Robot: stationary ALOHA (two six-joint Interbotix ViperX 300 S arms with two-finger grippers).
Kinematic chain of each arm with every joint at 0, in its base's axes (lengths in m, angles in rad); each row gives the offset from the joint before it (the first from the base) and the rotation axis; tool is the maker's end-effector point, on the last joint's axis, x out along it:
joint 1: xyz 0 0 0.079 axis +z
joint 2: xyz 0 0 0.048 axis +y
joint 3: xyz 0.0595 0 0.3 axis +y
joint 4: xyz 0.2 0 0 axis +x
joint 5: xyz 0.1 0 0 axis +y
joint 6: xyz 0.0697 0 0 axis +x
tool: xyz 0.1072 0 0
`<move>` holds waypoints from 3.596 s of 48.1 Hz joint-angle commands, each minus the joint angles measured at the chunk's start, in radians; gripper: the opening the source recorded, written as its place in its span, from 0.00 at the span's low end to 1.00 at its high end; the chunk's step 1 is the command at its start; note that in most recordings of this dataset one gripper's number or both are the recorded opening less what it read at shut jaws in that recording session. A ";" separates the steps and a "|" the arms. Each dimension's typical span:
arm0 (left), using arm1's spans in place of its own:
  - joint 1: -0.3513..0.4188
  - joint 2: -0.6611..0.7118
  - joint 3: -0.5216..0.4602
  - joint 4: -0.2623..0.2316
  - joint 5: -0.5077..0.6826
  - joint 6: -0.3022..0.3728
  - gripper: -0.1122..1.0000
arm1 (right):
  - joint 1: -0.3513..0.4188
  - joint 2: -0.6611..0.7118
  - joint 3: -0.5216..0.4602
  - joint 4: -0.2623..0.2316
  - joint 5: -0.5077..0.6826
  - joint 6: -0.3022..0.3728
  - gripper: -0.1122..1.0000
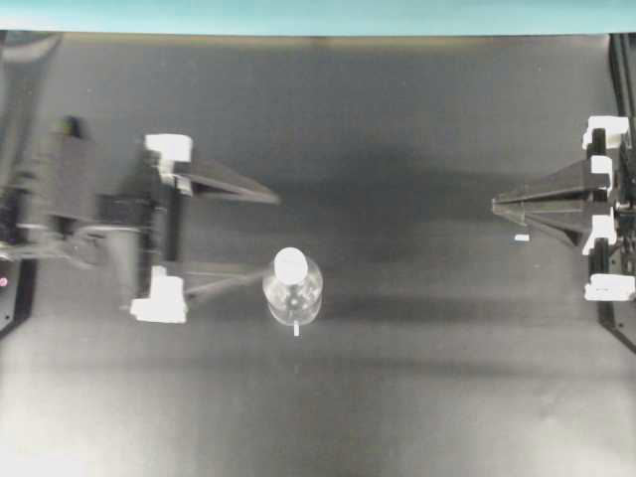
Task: Open the bottle cap by holding the bottle with the left arm and twisting the cap with the right arm.
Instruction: 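Move the left gripper to the clear bottle and close around its body, then swing the right gripper over toward the bottle's white cap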
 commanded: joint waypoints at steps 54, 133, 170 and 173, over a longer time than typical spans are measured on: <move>-0.026 0.549 -0.035 0.005 -0.106 -0.052 0.96 | -0.012 0.006 -0.021 0.002 0.028 0.117 0.10; -0.037 0.580 -0.043 0.005 -0.118 -0.043 0.84 | 0.002 0.979 -1.259 0.195 1.330 0.675 0.83; -0.037 0.580 -0.044 0.005 -0.118 -0.043 0.84 | 0.000 1.210 -1.419 0.176 1.370 0.738 0.79; -0.035 0.580 -0.044 0.005 -0.118 -0.043 0.84 | 0.002 1.210 -1.419 0.178 1.376 0.736 0.74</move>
